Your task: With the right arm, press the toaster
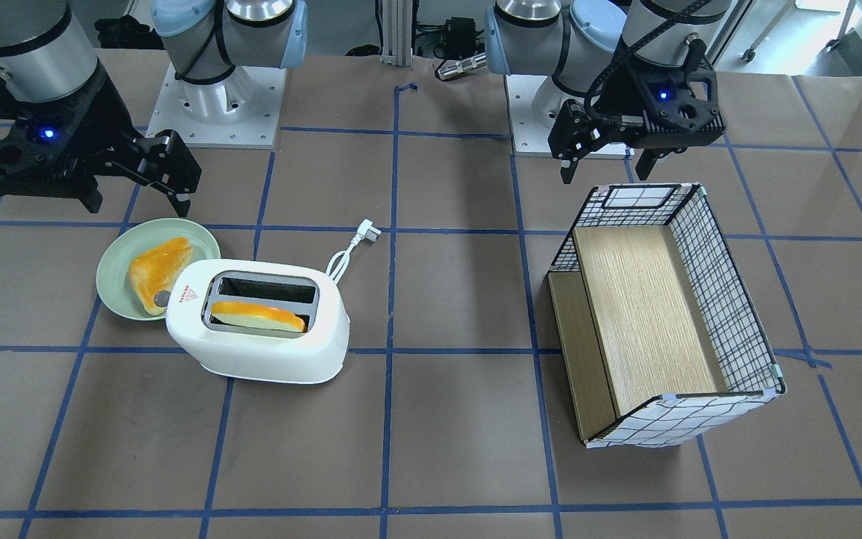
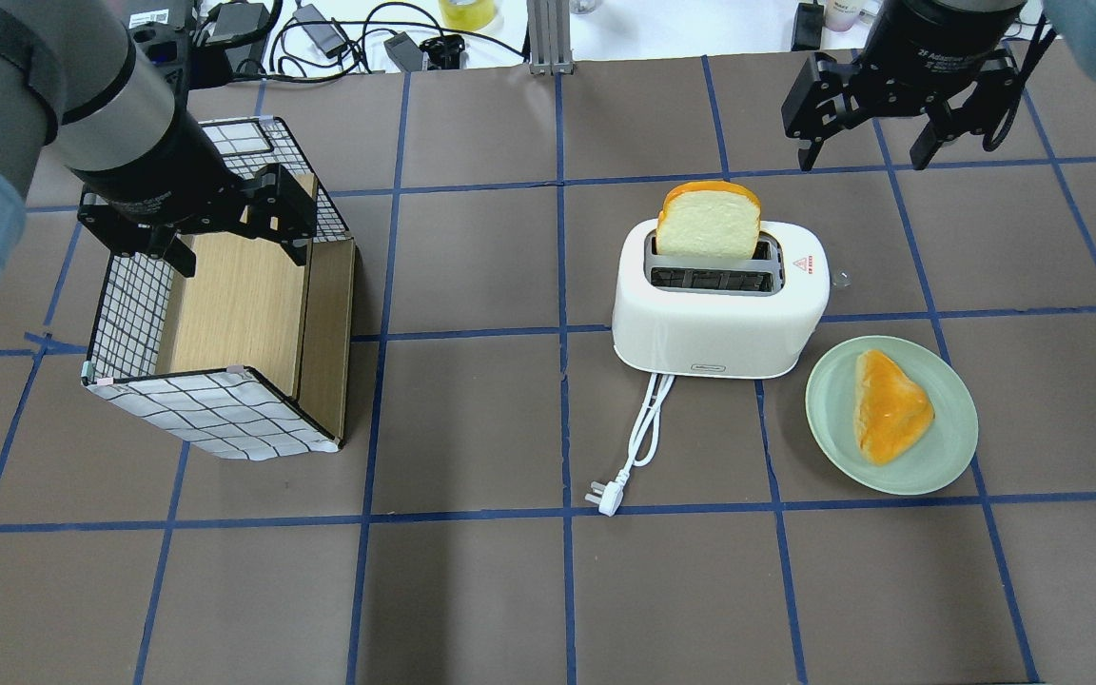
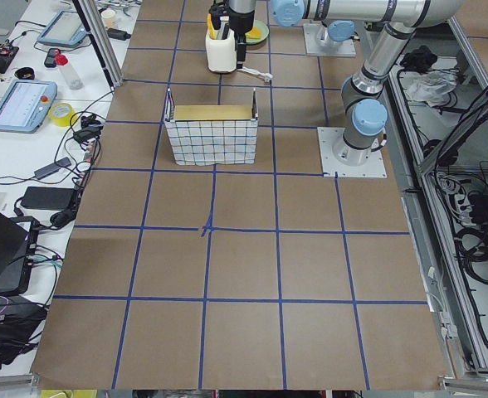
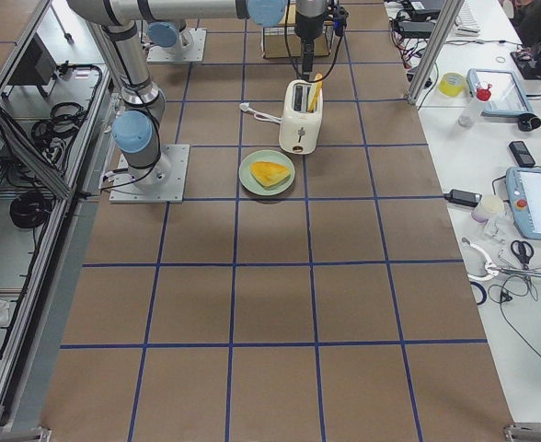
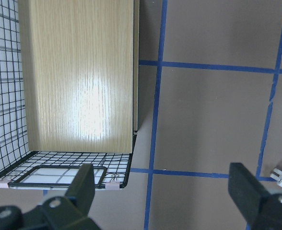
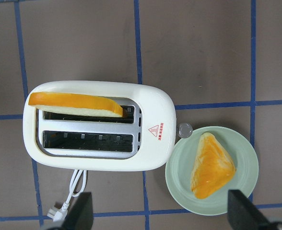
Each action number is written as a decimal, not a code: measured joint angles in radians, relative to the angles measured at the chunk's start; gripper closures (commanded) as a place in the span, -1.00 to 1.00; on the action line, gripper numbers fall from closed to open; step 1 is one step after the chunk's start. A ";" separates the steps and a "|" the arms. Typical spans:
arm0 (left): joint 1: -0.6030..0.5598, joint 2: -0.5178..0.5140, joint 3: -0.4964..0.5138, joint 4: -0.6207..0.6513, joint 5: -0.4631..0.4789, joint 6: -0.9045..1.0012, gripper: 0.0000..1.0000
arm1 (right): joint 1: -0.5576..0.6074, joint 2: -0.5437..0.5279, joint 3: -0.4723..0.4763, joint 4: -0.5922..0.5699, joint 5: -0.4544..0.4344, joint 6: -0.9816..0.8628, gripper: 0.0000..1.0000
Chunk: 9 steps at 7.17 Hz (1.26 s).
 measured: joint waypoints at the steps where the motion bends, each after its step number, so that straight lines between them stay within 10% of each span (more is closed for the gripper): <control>1: 0.000 0.000 0.000 0.000 0.000 0.000 -1.00 | 0.000 0.000 0.000 0.000 0.000 0.001 -0.99; 5: 0.000 0.000 0.000 0.000 0.000 0.000 -1.00 | -0.005 0.002 0.001 -0.003 0.000 -0.012 -0.88; 9: 0.000 0.000 0.000 -0.001 0.000 0.000 -1.00 | -0.153 0.011 0.013 0.011 0.077 -0.185 0.46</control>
